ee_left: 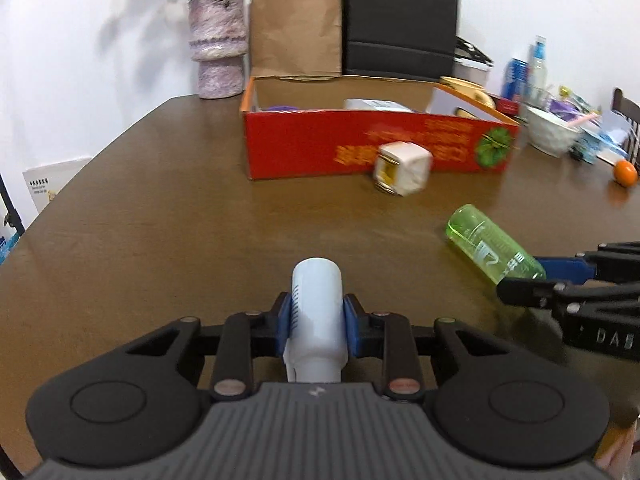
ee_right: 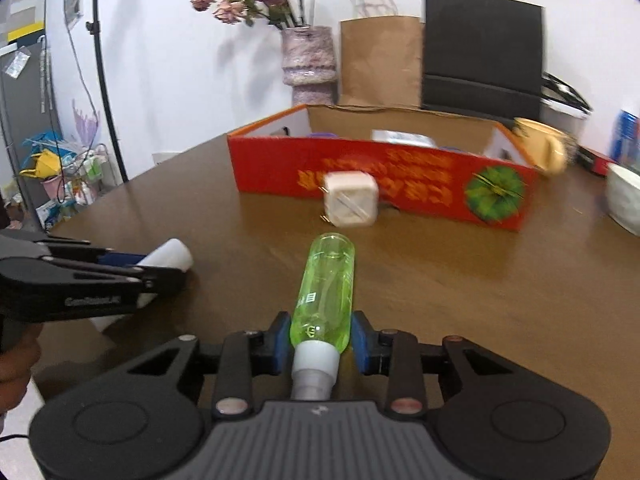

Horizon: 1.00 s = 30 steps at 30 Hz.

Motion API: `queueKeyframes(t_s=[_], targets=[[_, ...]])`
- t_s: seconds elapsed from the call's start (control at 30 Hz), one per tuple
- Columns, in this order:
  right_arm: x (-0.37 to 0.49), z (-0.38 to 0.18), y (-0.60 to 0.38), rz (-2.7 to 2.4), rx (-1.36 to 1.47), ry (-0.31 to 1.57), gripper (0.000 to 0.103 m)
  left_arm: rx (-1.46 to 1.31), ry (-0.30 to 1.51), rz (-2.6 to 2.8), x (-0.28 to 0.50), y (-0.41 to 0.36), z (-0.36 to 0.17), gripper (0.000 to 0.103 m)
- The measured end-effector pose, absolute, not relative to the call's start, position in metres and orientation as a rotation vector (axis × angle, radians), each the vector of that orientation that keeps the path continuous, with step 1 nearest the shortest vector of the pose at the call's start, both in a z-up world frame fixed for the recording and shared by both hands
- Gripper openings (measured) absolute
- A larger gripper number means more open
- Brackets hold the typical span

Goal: Organize rigid objects
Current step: 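Carry both bottles into the box and open both tools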

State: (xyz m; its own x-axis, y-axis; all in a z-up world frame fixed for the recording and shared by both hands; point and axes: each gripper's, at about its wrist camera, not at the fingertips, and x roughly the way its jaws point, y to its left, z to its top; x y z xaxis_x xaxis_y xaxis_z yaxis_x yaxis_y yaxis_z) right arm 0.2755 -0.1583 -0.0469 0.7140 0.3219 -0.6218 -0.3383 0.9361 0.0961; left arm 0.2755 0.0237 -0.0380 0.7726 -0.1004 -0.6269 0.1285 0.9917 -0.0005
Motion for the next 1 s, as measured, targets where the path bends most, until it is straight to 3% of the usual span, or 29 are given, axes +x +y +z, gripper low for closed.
queueKeyframes(t_s=[0.1, 0.23, 0.3, 0.33, 0.47, 1.0], targets=[[0.275, -0.051, -0.161, 0.338, -0.033, 0.691, 0.034, 0.079, 0.662, -0.097, 0.272, 0.013, -0.041, 0.028], [0.288, -0.053, -0.155, 0.316, -0.044, 0.675, 0.035, 0.063, 0.677, -0.086, 0.280, 0.014, -0.040, 0.036], [0.295, -0.054, -0.152, 0.308, -0.051, 0.670, 0.032, 0.050, 0.685, -0.082, 0.280, 0.015, -0.039, 0.034], [0.297, -0.054, -0.151, 0.303, -0.053, 0.666, 0.031, 0.052, 0.680, -0.077, 0.278, 0.015, -0.039, 0.028], [0.287, -0.052, -0.156, 0.307, -0.020, 0.641, 0.030, 0.072, 0.648, -0.024, 0.263, 0.007, -0.039, 0.028], [0.099, 0.022, -0.212, 0.260, 0.016, 0.243, 0.031, -0.022, 0.233, -0.020, 0.095, -0.032, 0.045, 0.028]])
